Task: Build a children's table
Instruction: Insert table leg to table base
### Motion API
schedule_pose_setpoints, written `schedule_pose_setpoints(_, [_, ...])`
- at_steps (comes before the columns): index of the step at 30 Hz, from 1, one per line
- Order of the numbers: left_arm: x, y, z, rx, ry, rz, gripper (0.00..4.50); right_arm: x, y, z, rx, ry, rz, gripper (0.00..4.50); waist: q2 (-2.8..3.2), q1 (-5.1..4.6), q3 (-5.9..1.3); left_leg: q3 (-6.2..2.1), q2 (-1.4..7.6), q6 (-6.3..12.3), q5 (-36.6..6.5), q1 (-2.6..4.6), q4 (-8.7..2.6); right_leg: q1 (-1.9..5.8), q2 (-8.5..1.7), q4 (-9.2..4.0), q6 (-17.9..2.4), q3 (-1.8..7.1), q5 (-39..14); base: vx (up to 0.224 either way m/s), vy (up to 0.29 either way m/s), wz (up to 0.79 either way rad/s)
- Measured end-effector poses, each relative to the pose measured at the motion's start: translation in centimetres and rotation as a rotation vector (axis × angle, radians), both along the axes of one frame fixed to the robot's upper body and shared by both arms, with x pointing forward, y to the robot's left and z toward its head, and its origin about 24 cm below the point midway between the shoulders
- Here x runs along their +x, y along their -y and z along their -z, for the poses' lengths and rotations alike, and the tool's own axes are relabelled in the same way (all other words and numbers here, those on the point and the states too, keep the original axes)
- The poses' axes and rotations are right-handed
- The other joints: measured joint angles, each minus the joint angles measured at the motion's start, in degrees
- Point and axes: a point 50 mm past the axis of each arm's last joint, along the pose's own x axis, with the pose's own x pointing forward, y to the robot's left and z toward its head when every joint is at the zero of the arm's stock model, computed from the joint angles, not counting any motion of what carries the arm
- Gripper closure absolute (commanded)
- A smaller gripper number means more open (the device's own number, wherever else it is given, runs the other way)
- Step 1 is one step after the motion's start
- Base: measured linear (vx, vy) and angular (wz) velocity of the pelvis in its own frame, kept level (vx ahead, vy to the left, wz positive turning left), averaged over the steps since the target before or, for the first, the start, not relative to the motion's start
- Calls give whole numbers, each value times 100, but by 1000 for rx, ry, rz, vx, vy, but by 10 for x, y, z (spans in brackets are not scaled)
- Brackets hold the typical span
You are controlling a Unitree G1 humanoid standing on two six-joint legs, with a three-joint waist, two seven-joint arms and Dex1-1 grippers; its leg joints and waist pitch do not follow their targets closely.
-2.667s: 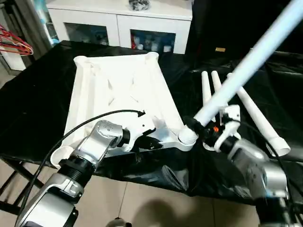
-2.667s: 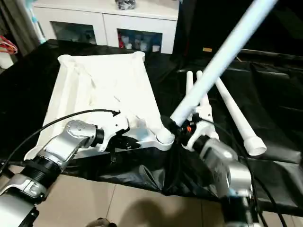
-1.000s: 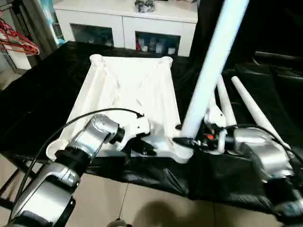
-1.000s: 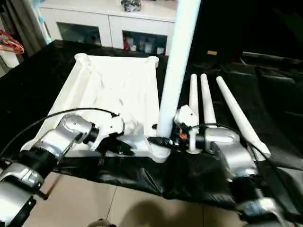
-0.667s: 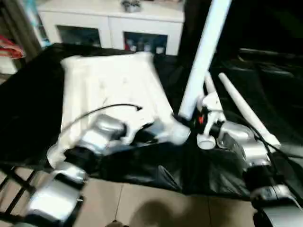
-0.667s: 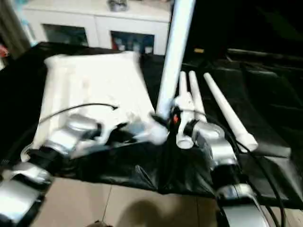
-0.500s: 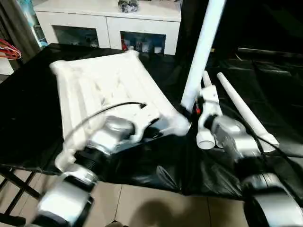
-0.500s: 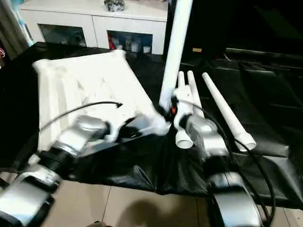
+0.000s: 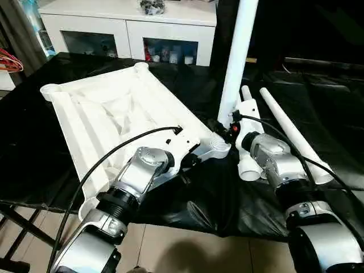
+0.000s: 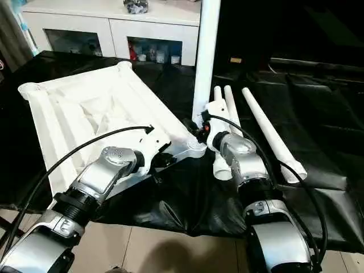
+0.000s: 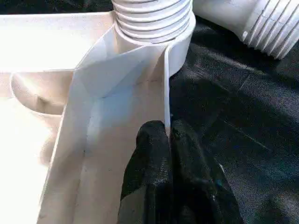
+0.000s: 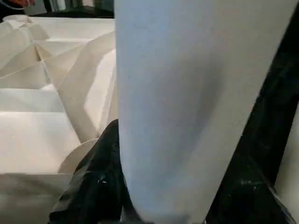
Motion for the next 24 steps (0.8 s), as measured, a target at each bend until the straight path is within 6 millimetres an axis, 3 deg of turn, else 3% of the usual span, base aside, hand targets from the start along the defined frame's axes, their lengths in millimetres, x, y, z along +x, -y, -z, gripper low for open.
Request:
schedule_pose_setpoints(4, [0,-2,-1,2,0,6,450,0,-1,0,1,8,-7,262,-1,-29,1,0,0,0,0,-5,-3,-4,0,-3,2,0,-1,0,0,0])
schedule_pose_setpoints(5, [0,-2,-1,2,0,8,450,0,-2,0,2,9,-8,227,-1,-33,1,0,0,0,0,-5,-5,-4,0,-4,2,0,-1,0,0,0])
schedule_pose_setpoints(7, [0,-3,-1,4,0,9,450,0,-3,0,5,9,-9,227,0,-38,1,0,0,0,0,-5,-6,-5,0,-4,2,0,-1,0,0,0])
schedule_pose_setpoints(8, [0,-3,-2,5,3,11,450,-1,-4,1,11,6,-13,190,0,-40,2,0,0,0,0,-8,-6,-8,0,-4,2,-1,-1,0,0,0])
schedule_pose_setpoints(24, [-1,-5,-4,2,7,42,450,-13,-5,7,79,-4,-97,66,6,-36,6,-2,0,-1,-1,-39,-28,-25,2,-37,-9,-6,6,0,0,0])
